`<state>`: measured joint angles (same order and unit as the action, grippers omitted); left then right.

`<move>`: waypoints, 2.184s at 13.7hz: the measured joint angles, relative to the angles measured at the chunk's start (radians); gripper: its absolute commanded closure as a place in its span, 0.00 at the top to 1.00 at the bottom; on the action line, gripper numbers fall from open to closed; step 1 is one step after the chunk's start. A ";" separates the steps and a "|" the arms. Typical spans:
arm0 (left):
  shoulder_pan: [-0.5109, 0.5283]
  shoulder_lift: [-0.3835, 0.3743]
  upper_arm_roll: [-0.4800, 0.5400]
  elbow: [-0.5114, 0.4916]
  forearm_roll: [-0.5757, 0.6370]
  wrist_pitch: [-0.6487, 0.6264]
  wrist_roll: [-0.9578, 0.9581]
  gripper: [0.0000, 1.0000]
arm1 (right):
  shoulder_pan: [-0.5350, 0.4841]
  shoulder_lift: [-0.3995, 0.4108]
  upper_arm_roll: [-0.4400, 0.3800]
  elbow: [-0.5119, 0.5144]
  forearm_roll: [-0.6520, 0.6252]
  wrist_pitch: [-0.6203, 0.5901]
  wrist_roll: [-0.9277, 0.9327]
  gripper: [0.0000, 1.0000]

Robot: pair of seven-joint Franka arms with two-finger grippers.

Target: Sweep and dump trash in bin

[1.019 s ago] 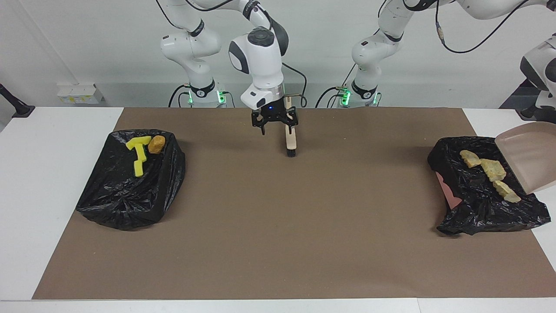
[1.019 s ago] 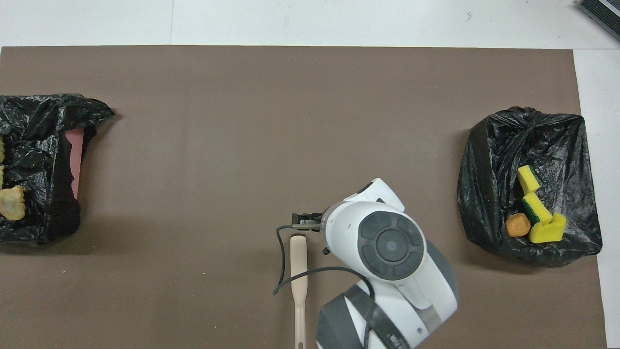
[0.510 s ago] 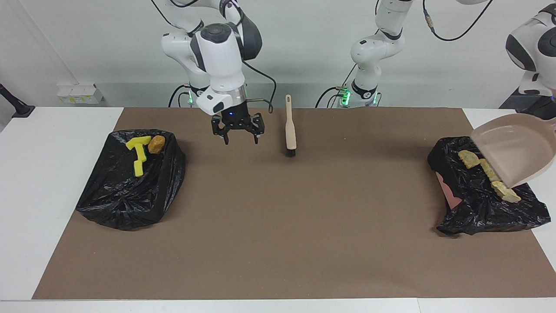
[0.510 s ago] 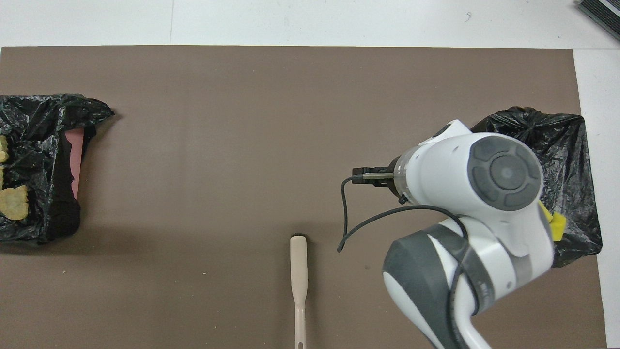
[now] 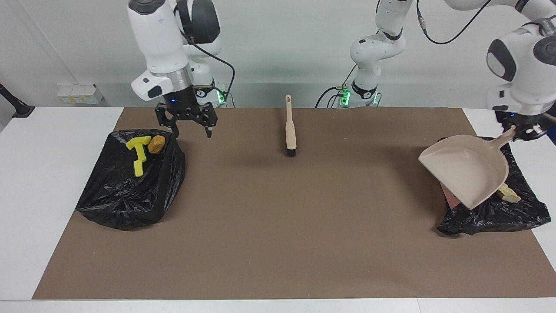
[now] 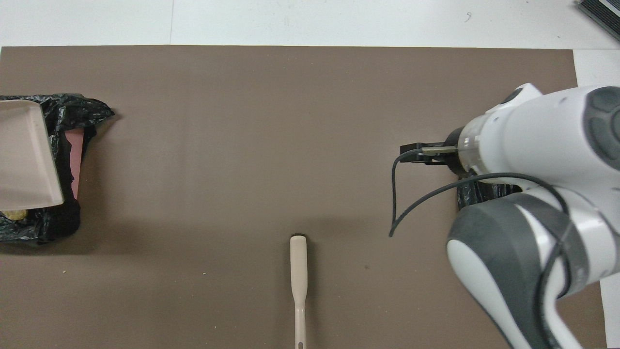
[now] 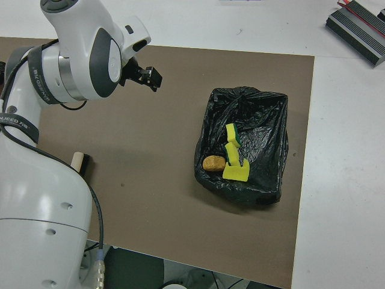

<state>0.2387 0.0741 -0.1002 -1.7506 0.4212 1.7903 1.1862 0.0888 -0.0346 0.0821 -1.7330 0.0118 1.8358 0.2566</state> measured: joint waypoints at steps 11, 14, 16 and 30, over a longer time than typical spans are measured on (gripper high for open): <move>-0.487 0.121 -0.009 -0.137 -0.281 0.223 -1.135 0.00 | -0.001 -0.077 -0.147 0.146 0.001 -0.352 -0.186 1.00; -0.572 0.166 -0.007 -0.098 -0.362 0.269 -1.334 0.00 | 0.002 -0.106 -0.155 0.147 0.002 -0.369 -0.188 1.00; -0.609 0.191 -0.008 -0.066 -0.379 0.300 -1.473 0.00 | 0.005 -0.109 -0.155 0.143 0.002 -0.369 -0.188 1.00; -0.764 0.410 -0.015 0.121 -0.402 0.361 -1.759 0.24 | -0.021 -0.065 -0.179 0.167 0.002 -0.362 -0.188 1.00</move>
<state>-0.5252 0.4845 -0.1148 -1.6295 0.0194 2.1514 -0.5727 0.0680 -0.0995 -0.0974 -1.5664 0.0141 1.4740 0.0688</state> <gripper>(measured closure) 0.692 0.000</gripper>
